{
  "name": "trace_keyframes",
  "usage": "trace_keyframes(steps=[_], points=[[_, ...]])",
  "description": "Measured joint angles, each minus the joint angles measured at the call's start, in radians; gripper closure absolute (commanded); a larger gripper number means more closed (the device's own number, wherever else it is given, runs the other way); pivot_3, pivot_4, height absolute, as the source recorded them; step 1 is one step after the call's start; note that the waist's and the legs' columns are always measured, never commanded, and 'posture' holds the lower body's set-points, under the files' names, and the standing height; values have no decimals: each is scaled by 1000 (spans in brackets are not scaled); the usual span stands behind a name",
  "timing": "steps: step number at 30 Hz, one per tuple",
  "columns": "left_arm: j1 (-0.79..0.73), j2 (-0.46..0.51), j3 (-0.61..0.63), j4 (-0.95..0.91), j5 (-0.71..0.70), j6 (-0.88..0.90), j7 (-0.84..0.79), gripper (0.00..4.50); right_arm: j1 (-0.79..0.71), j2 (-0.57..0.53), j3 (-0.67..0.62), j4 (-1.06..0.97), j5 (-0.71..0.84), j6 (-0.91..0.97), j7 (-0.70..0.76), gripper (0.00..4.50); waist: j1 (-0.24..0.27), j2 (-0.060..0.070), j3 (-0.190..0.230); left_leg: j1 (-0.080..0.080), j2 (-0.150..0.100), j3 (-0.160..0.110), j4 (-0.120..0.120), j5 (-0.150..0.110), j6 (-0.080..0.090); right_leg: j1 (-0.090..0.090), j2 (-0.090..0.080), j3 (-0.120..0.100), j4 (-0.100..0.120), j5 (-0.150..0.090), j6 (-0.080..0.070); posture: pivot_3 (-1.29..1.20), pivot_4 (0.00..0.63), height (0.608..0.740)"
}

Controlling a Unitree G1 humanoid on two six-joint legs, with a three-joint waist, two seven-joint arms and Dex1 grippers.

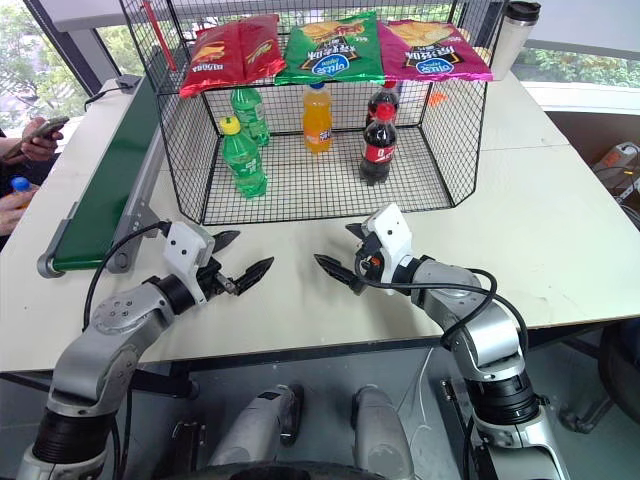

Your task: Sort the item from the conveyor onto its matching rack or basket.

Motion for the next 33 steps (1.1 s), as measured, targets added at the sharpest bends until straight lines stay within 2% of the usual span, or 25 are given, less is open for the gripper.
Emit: trace_keyframes(steps=[33], points=[[-3,-10,0,11,24,-28,18,0,-11,1,1,1,0,-1,3,29,0,0,0,0,0,0,0,-1,-2,0,0,0,0,0,1,0,150,739]])
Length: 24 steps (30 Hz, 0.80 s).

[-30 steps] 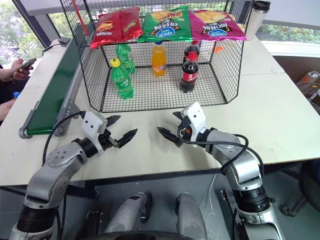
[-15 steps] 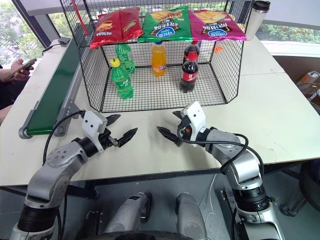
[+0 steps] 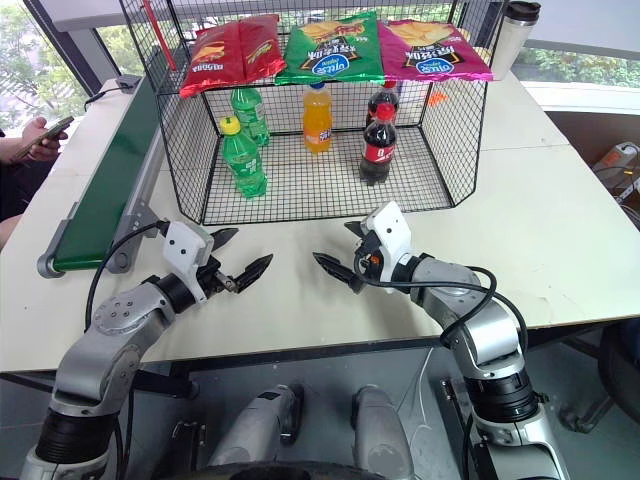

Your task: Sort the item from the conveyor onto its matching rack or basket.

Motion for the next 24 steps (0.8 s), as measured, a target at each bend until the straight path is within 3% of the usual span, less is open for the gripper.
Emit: trace_keyframes(steps=[24], points=[[-7,2,0,17,22,8,36,0,-5,0,1,7,-2,-2,13,29,0,0,0,0,0,0,0,0,0,0,0,0,0,0,0,0,150,739]])
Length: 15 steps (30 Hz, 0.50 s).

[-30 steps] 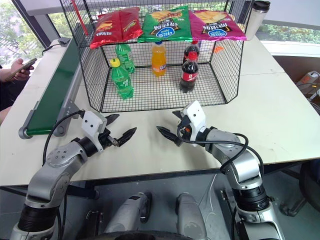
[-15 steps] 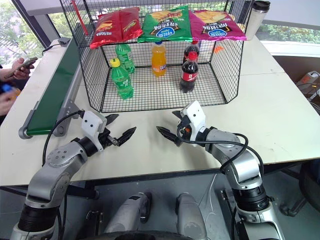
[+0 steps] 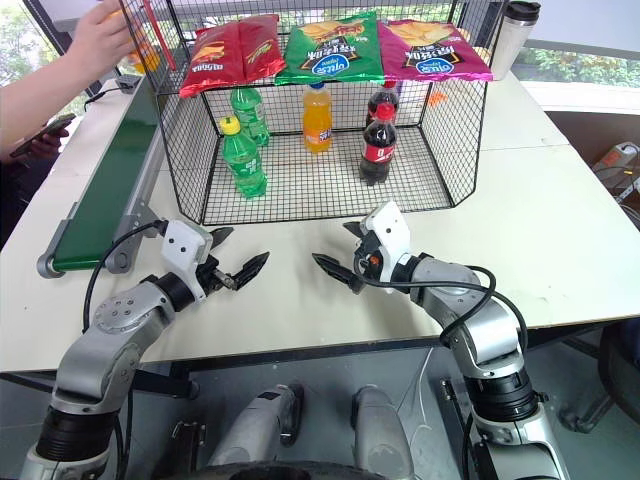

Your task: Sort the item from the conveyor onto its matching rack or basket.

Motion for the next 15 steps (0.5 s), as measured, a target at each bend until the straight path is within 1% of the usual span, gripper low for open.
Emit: trace_keyframes(steps=[15], points=[[-6,0,3,11,16,-39,-3,0,0,-2,0,0,1,-4,4,29,0,0,0,0,0,0,0,0,0,0,0,0,0,0,0,0,150,739]])
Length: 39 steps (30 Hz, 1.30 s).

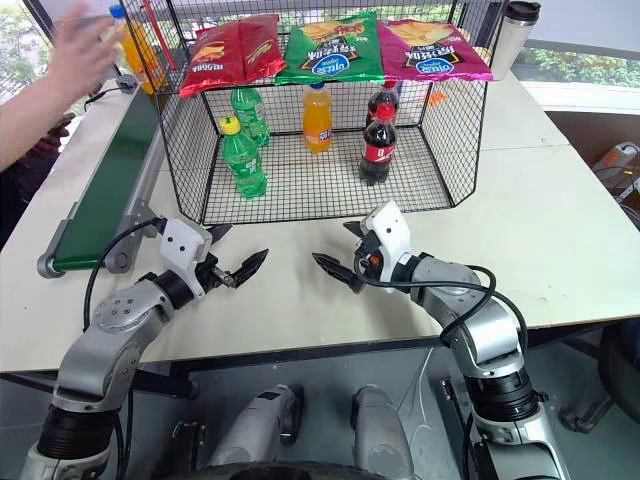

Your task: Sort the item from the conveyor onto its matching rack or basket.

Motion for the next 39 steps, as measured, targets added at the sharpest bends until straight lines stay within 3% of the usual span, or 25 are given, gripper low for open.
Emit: trace_keyframes(steps=[5,12,20,28,39], points=[[0,-1,52,-29,-32,29,14,0,-18,-26,0,-19,38,19,38,29,-1,0,0,-1,0,0,0,0,0,-1,0,0,0,0,0,0,150,739],[-47,90,314,-124,-160,150,54,0,-75,-105,-4,-105,131,35,138,29,-1,0,0,0,0,-1,0,0,0,0,0,-1,0,-1,2,0,150,739],[18,181,553,-65,-279,223,20,0,-140,-114,5,-115,178,41,172,29,-2,0,0,0,0,0,-1,0,0,0,0,-1,-1,0,0,0,150,739],[128,200,627,5,-300,225,-16,0,-146,-125,29,-111,185,21,215,29,0,0,0,-1,1,-1,-1,-1,0,1,-1,-1,-7,1,-2,0,150,739],[130,228,668,117,-296,184,-9,0,-95,-137,47,-86,144,-57,238,29,-1,0,0,-1,1,0,-4,-1,1,1,-1,-1,-10,1,-2,0,150,739]])
